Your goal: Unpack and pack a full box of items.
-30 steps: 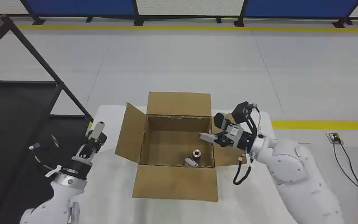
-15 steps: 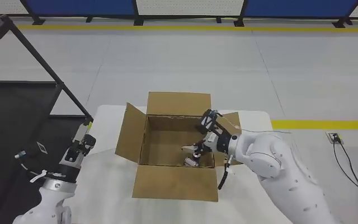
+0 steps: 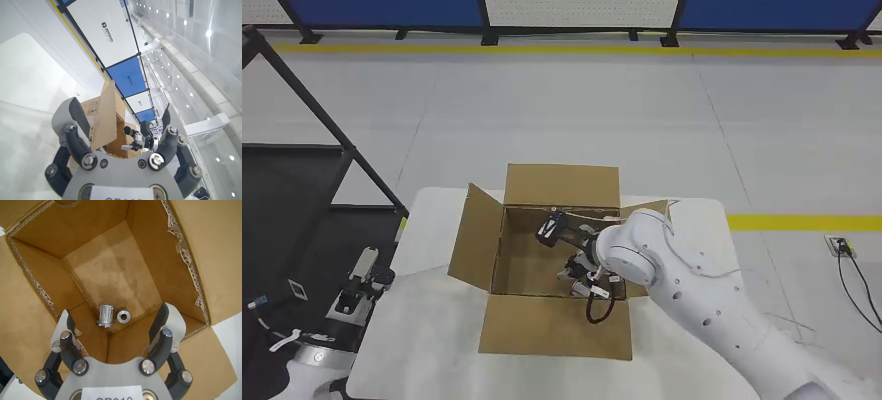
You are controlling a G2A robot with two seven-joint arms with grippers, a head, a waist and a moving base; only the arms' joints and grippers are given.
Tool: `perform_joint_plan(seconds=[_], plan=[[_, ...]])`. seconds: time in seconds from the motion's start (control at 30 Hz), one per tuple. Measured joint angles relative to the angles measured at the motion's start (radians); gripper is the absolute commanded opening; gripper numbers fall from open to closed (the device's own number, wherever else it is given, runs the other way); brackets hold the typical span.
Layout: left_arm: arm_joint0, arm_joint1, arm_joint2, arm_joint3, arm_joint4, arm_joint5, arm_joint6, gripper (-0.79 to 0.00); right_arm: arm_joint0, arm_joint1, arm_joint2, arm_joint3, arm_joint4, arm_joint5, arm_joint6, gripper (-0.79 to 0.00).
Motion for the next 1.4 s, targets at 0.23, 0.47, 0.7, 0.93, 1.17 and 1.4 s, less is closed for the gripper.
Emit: perform_joint_plan(seconds=[0.23,0.47,0.7,0.93,1.17,1.4], plan=[[0.000,0.000,0.000,0.000,0.000,0.000,0.000,0.000,-0.001,0.001,0.001,-0.002,-0.001,-0.002,-0.002,0.000],[0.000,0.000,0.000,0.000,0.000,0.000,0.000,0.000,-0.001,0.001,0.001,-0.002,-0.001,-0.002,-0.002,0.000],[0.000,0.000,0.000,0.000,0.000,0.000,0.000,0.000,-0.004,-0.001,-0.010,0.001,-0.023,-0.009,-0.006,0.000],[0.000,0.000,0.000,0.000,0.000,0.000,0.000,0.000,0.077,-0.062,-0.094,0.141,-0.063,0.019,0.056,0.000],[0.000,0.000,0.000,0.000,0.000,0.000,0.000,0.000,0.164,-0.159,-0.194,0.335,-0.050,-0.023,0.058,0.000],[0.000,0.000,0.000,0.000,0.000,0.000,0.000,0.000,0.212,-0.258,-0.263,0.532,-0.025,-0.067,0.077,0.000]])
